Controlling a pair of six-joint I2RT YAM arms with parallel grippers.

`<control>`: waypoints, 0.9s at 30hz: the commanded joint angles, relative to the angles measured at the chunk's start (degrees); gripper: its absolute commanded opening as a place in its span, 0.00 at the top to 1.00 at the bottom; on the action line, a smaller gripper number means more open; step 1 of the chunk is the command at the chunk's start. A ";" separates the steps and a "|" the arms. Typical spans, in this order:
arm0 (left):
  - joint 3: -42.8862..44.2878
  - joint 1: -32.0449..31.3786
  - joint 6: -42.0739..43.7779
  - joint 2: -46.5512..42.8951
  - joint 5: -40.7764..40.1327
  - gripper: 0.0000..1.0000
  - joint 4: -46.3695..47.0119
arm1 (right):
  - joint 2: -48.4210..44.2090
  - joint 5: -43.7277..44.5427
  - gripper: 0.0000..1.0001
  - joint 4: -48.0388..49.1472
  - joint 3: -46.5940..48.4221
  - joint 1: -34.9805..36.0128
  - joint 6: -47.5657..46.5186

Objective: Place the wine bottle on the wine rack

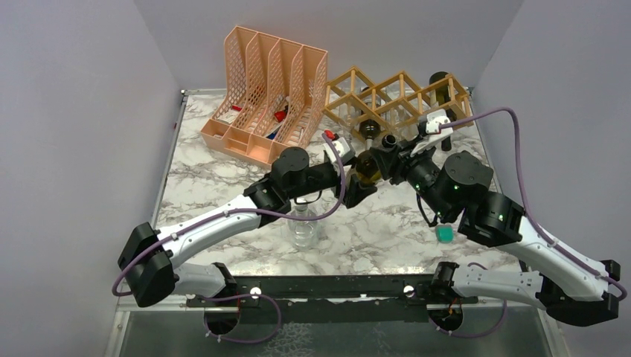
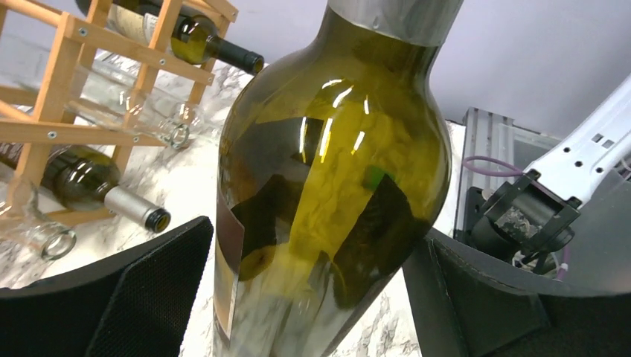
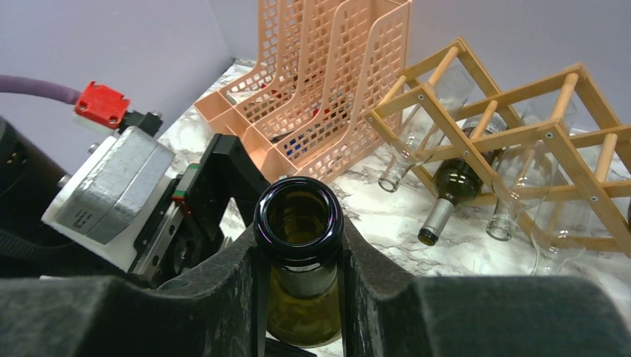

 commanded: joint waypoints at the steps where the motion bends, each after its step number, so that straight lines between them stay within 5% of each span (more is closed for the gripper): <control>1: 2.73 0.33 -0.39 1.70 0.62 0.01 3.57 | -2.91 -8.30 0.99 6.92 0.26 0.49 0.70; 10: 2.53 0.32 1.79 1.89 3.04 0.05 6.73 | -5.62 -12.58 0.99 6.14 0.10 0.49 0.21; 14: 2.87 0.33 2.19 2.55 3.68 0.20 6.73 | -6.29 -13.72 0.99 5.41 0.16 0.54 0.38; 20: 3.80 0.33 3.77 2.74 3.83 0.63 6.73 | -7.28 -14.07 0.99 3.41 0.58 0.47 0.88; 22: 4.27 0.33 4.56 2.84 3.05 0.99 6.73 | -7.26 -14.26 0.98 2.27 1.21 0.48 1.20; 24: 4.71 0.31 5.44 2.96 1.21 1.00 6.73 | -7.08 -13.66 0.89 0.93 1.96 0.50 1.81; 27: 5.04 0.40 8.37 2.85 -0.55 1.00 6.73 | -6.64 -10.88 0.58 -1.12 2.70 0.51 2.96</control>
